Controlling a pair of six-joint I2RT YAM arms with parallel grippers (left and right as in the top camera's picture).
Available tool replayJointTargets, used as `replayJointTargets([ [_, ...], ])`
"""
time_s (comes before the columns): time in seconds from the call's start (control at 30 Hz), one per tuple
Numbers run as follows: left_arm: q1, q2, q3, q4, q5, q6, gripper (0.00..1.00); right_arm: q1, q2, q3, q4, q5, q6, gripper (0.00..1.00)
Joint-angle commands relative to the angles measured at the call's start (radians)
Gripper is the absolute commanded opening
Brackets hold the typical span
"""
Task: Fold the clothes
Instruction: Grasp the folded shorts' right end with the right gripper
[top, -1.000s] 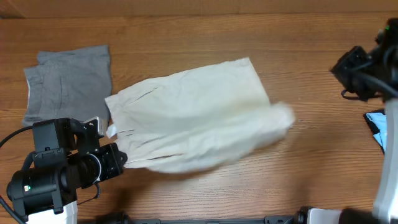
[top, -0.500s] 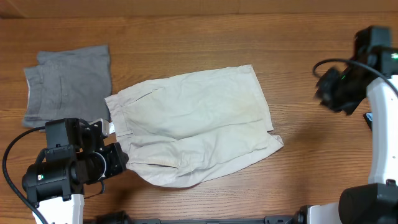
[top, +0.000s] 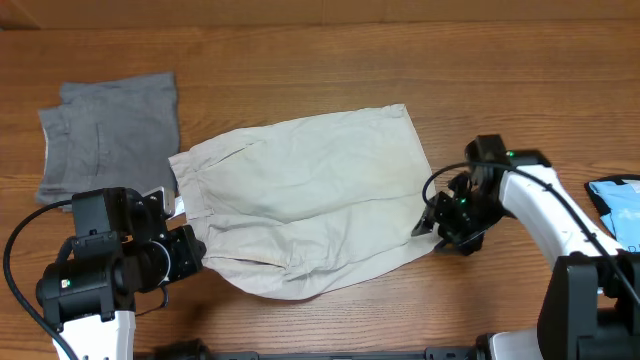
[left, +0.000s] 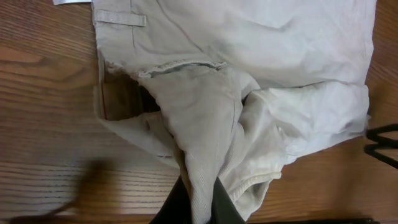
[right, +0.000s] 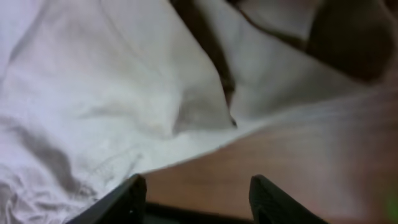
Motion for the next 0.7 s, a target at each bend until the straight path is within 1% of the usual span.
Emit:
replayJointTargets([
  [0.0,0.004,-0.002,-0.002,0.010,0.005,-0.006,0.05,0.002,-0.008,-0.067,0.090,-0.031,0.047,0.58],
  [0.1,0.004,-0.002,-0.002,0.009,0.005,-0.006,0.05,0.002,-0.008,-0.123,0.193,-0.032,0.092,0.55],
  [0.2,0.004,-0.002,-0.002,0.009,0.005,-0.006,0.05,0.002,-0.008,-0.137,0.253,-0.031,0.115,0.46],
  [0.3,0.004,-0.002,-0.002,0.008,0.005,-0.006,0.05,0.002,-0.008,-0.137,0.277,-0.027,0.115,0.39],
  [0.4,0.004,-0.002,-0.002,0.008,0.005,-0.006,0.05,-0.003,-0.008,-0.136,0.292,-0.028,0.114,0.29],
  [0.5,0.004,-0.002,-0.002,0.008,0.005,-0.006,0.05,-0.016,-0.008,-0.135,0.301,-0.016,0.114,0.27],
  [0.53,0.004,-0.002,-0.002,0.008,0.005,-0.006,0.05,-0.023,-0.008,-0.133,0.303,-0.008,0.113,0.21],
  [0.57,0.004,-0.002,-0.002,0.009,0.005,-0.006,0.06,-0.029,-0.008,-0.129,0.303,0.002,0.113,0.17],
  [0.63,0.004,-0.002,-0.002,0.010,0.004,-0.006,0.06,-0.045,-0.008,-0.114,0.298,0.002,0.101,0.11],
  [0.67,0.004,-0.002,-0.002,0.011,0.004,-0.006,0.06,-0.053,-0.010,-0.103,0.288,0.003,0.089,0.05],
])
